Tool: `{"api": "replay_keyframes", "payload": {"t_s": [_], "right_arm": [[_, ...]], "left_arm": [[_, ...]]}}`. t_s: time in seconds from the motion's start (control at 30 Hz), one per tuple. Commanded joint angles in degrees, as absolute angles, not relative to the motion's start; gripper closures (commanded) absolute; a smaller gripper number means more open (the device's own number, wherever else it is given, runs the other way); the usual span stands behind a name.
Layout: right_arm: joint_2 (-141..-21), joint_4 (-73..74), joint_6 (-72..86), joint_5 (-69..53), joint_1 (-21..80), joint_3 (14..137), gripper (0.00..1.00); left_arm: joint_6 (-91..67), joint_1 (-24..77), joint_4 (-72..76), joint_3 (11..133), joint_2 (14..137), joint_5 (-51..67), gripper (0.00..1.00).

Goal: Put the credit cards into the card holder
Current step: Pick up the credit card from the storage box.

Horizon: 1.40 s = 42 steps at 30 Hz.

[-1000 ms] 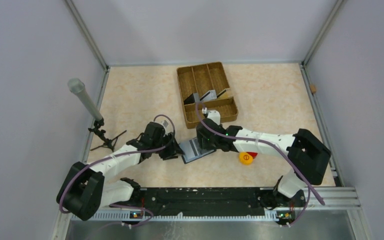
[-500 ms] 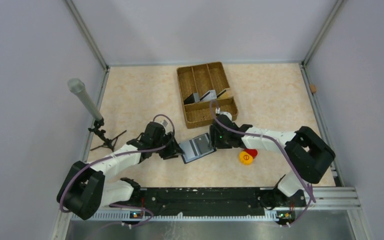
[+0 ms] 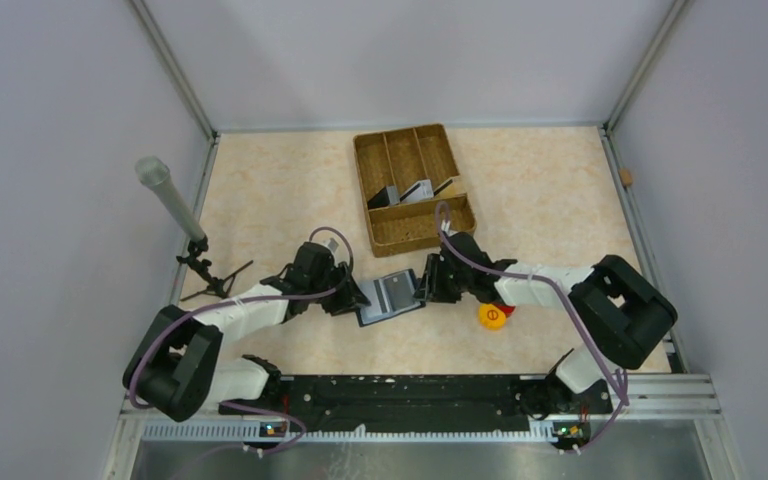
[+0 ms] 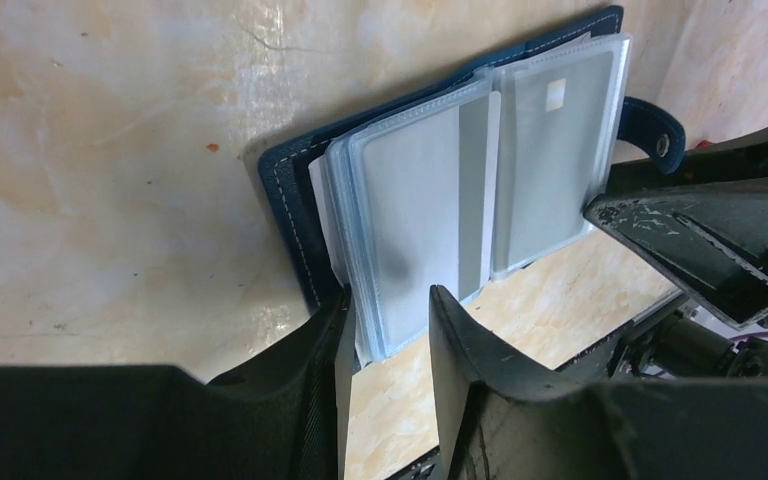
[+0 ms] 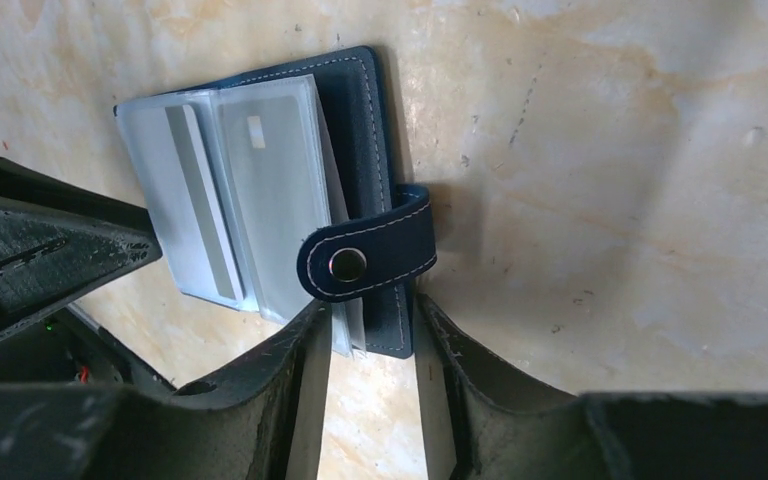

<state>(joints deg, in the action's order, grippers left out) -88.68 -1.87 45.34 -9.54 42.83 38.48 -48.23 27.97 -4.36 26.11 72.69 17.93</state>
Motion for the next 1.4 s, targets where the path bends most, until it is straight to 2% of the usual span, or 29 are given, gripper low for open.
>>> {"api": "replay_keyframes", "payload": {"t_s": [0.0,0.1,0.23,0.3,0.37,0.5,0.53,0.63,0.8,0.93,1.07,1.37], "right_arm": [[-90.0,-5.3,48.0,-11.3,42.6,37.5,0.67],[-88.0,-1.0,46.5,-6.4,42.6,38.2,0.66],[-83.0,9.0,41.6,1.3,42.6,41.7,0.52],[-81.3,13.9,38.1,4.7,42.4,45.0,0.45],[-80.7,17.8,35.0,7.4,41.7,48.6,0.42],[-81.3,21.9,28.5,12.3,39.2,56.2,0.33],[-81.9,22.2,26.7,12.6,38.5,57.9,0.29],[-85.7,23.4,22.9,13.3,35.9,63.9,0.25],[-93.8,24.5,17.7,13.1,31.8,73.9,0.22],[-100.4,25.4,14.6,16.5,29.8,81.6,0.22],[-107.5,27.4,12.8,17.4,27.1,89.3,0.22],[-120.5,33.7,8.1,16.4,23.8,103.1,0.22]], "left_arm": [[-48.2,28.1,-1.3,25.5,73.5,17.0,0.64],[-47.3,28.1,-4.0,26.0,72.5,14.9,0.63],[-44.8,28.0,-9.5,28.3,69.7,11.1,0.56],[-43.2,28.0,-12.7,30.4,68.0,8.8,0.48],[-41.6,27.8,-16.4,33.0,66.5,7.2,0.35],[-38.4,26.8,-24.6,39.1,63.1,5.6,0.13],[-37.6,26.4,-26.4,40.8,62.3,5.3,0.09],[-33.7,24.8,-32.1,46.2,61.0,6.0,0.02],[-25.2,20.1,-41.9,56.6,60.7,9.8,0.01],[-19.7,16.9,-45.3,61.7,59.9,8.5,0.01],[-18.2,16.7,-44.3,61.2,59.0,2.1,0.01],[-17.6,16.5,-37.7,55.3,59.1,0.5,0.01]]}}
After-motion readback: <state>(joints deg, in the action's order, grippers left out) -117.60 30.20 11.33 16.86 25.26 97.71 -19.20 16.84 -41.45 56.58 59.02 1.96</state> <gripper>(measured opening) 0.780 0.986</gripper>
